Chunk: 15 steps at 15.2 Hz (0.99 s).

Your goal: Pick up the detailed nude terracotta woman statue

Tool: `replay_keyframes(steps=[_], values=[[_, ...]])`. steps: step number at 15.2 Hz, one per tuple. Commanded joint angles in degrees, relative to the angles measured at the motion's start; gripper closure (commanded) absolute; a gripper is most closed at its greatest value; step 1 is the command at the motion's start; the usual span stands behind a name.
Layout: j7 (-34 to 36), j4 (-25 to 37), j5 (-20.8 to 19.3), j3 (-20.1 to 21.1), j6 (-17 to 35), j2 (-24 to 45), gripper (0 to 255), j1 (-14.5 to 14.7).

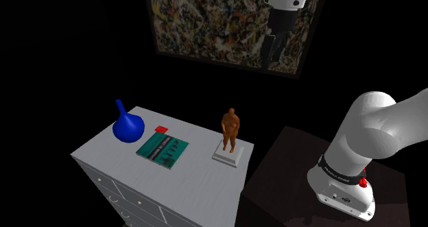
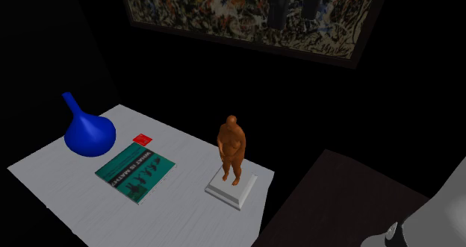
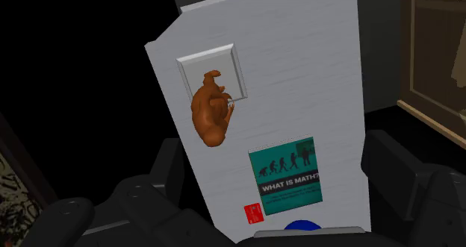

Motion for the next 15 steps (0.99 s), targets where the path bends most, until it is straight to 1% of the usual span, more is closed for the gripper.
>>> replay_keyframes(steps=[1, 8, 15], values=[[0.0, 0.0, 0.0, 0.0, 0.0, 0.0, 0, 0.0], [-1.72, -7.67, -1.97, 1.19, 14.94, 6.85, 0, -0.35], [-2.33, -11.36, -4.85, 2.43, 30.46, 18.2, 0, -1.44]])
